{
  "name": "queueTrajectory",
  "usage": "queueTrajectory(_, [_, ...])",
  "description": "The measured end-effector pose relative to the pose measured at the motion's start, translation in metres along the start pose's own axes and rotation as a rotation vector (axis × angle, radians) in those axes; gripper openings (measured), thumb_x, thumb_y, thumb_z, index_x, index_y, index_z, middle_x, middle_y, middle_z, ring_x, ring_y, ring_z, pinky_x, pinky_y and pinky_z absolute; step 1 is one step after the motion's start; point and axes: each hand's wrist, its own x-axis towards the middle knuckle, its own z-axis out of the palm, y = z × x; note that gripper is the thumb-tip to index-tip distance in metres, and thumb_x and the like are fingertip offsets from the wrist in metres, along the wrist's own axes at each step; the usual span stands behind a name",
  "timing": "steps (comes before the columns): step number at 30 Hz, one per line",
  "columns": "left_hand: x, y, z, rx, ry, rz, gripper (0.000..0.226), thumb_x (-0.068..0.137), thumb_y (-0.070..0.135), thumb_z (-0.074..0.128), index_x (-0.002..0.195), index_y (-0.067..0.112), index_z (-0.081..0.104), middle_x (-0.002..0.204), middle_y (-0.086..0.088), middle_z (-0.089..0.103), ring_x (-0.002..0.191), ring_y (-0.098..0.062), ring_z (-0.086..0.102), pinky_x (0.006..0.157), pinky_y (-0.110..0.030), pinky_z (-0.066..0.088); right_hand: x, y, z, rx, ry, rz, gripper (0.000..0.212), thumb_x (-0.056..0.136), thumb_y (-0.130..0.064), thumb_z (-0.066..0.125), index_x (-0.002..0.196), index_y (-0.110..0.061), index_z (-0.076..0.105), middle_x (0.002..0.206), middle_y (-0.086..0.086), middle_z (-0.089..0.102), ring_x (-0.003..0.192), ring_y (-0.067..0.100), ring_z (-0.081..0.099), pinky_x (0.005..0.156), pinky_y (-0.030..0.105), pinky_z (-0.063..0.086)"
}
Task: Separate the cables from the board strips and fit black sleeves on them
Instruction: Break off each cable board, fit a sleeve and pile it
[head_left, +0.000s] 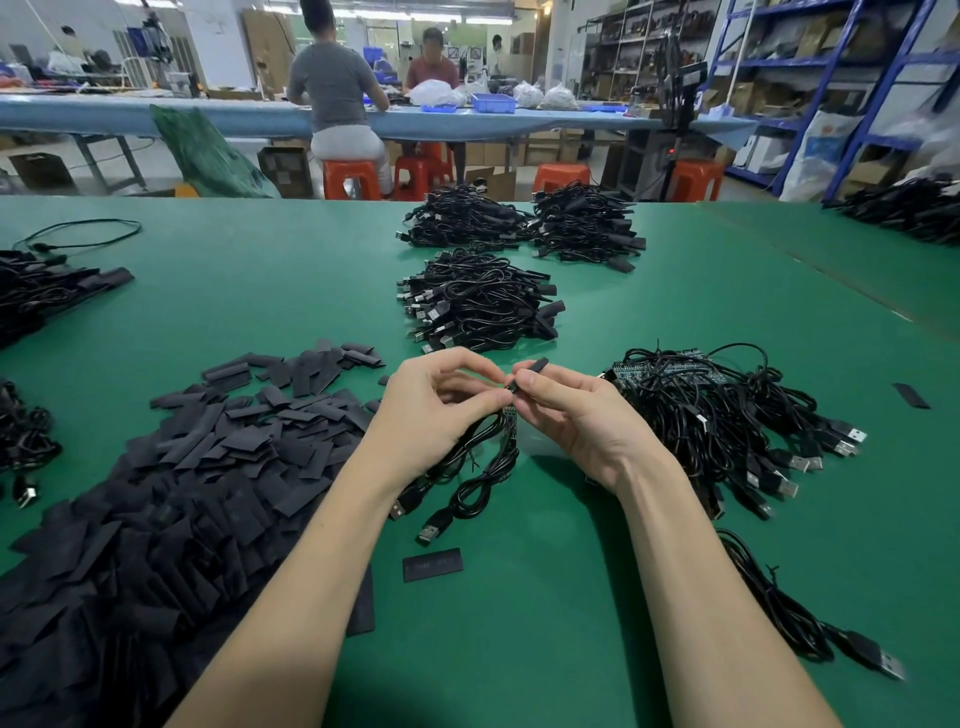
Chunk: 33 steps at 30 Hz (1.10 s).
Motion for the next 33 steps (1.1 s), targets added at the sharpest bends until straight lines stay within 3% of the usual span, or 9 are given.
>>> queueTrajectory(5, [0.001, 0.001, 0.001, 0.017, 0.020, -0.004, 0.017, 0.079, 0.012, 0.085, 0.080, 0.016, 0.068, 0.073, 0.008, 0.073, 0.068, -0.004, 0.067, 0.065, -0.012, 0.048, -0.001, 0.001, 0.002, -0.029, -0.007, -0.004, 0.014, 0.071, -0.010, 0.080, 0.085, -0.007, 0.082, 0.093, 0.012, 0.077, 0.081, 0.014, 0.074, 0.072, 0.017, 0.058])
queueTrajectory(10, [0.002, 0.003, 0.005, -0.091, 0.032, -0.122, 0.011, 0.082, 0.010, 0.081, 0.083, 0.013, 0.071, 0.076, -0.001, 0.076, 0.066, -0.002, 0.066, 0.061, -0.009, 0.046, -0.001, 0.002, 0.005, -0.094, 0.043, -0.172, 0.043, 0.083, -0.008, 0.077, 0.123, -0.016, 0.066, 0.100, 0.020, 0.076, 0.084, 0.021, 0.073, 0.079, 0.024, 0.058])
queueTrajectory(16, [0.001, 0.005, 0.007, -0.313, 0.118, -0.277, 0.006, 0.083, 0.013, 0.080, 0.087, 0.013, 0.075, 0.086, -0.010, 0.078, 0.072, -0.013, 0.072, 0.063, -0.017, 0.053, 0.001, 0.007, 0.016, -0.140, 0.146, -0.309, 0.030, 0.086, -0.005, 0.077, 0.114, -0.015, 0.073, 0.092, 0.020, 0.077, 0.079, 0.022, 0.072, 0.078, 0.025, 0.059])
queueTrajectory(22, [0.000, 0.002, 0.015, -0.371, 0.224, -0.304, 0.006, 0.081, 0.005, 0.080, 0.082, 0.009, 0.076, 0.081, -0.012, 0.077, 0.067, -0.014, 0.072, 0.063, -0.019, 0.054, 0.002, 0.017, 0.020, -0.149, 0.195, -0.320, 0.032, 0.086, -0.001, 0.078, 0.116, -0.012, 0.074, 0.082, 0.013, 0.077, 0.070, 0.016, 0.072, 0.074, 0.023, 0.059])
queueTrajectory(29, [-0.001, -0.002, 0.021, -0.186, 0.237, -0.249, 0.005, 0.087, 0.012, 0.077, 0.085, 0.015, 0.073, 0.081, -0.006, 0.078, 0.071, -0.010, 0.072, 0.065, -0.019, 0.053, 0.005, 0.022, 0.019, -0.161, 0.233, -0.346, 0.033, 0.084, 0.001, 0.079, 0.115, -0.011, 0.073, 0.083, 0.016, 0.077, 0.074, 0.021, 0.074, 0.075, 0.025, 0.060])
queueTrajectory(33, [0.002, 0.001, 0.016, 0.024, 0.088, -0.223, 0.013, 0.086, 0.031, 0.078, 0.096, 0.031, 0.070, 0.094, 0.004, 0.075, 0.070, -0.015, 0.071, 0.063, -0.028, 0.056, 0.011, 0.014, 0.014, 0.041, 0.377, -0.391, 0.032, 0.083, 0.002, 0.079, 0.110, -0.013, 0.075, 0.083, 0.011, 0.077, 0.069, 0.018, 0.071, 0.074, 0.024, 0.059])
